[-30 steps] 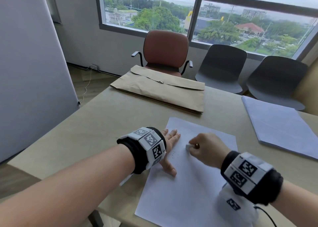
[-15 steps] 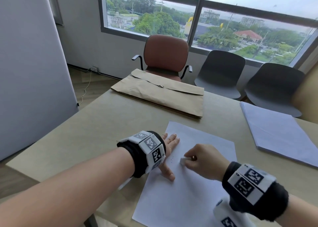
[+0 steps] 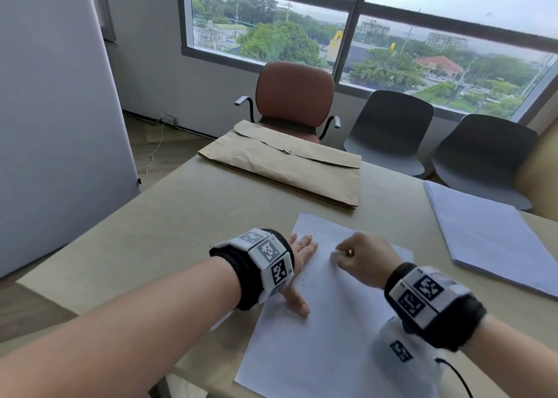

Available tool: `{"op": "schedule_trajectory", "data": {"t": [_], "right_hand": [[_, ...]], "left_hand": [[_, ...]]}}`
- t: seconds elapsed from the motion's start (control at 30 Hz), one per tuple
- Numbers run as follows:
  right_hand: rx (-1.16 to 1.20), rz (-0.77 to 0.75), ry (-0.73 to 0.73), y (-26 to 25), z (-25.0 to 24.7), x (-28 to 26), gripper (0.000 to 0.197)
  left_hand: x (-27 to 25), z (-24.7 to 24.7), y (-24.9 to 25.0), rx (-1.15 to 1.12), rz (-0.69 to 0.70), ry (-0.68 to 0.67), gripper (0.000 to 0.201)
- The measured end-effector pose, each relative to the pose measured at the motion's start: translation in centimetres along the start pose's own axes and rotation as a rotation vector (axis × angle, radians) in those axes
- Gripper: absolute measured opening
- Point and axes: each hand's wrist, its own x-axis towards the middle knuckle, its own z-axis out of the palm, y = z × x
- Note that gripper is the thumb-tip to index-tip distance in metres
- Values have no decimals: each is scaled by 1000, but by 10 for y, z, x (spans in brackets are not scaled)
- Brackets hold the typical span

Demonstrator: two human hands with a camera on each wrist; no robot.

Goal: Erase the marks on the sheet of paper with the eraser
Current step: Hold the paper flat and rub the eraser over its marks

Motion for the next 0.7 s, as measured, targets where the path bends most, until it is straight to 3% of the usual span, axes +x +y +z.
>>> {"op": "schedule_trajectory", "data": {"t": [0.17, 0.23, 0.33, 0.4, 0.53, 0.63, 0.7], "right_hand": [[75, -228, -116, -29, 19, -31, 29], [58, -177, -124, -21, 13, -22, 26], [29, -51, -33, -7, 1, 1, 39], [-10, -67, -24, -13, 3, 1, 41], [22, -241, -130, -34, 17, -26, 40], [-21, -164, -103, -22, 10, -11, 27], [-23, -98, -37, -17, 6, 0, 34]], "left_hand": [[4, 4, -4, 1, 3, 1, 122], [3, 3, -3, -2, 4, 1, 121], [0, 1, -2, -13, 1, 5, 120], [-1, 1, -1, -13, -3, 8, 120], [-1, 2, 1, -2, -12, 3, 120], [-3, 0, 0, -10, -3, 0, 119], [-5, 0, 0, -2, 2, 3, 120]]}}
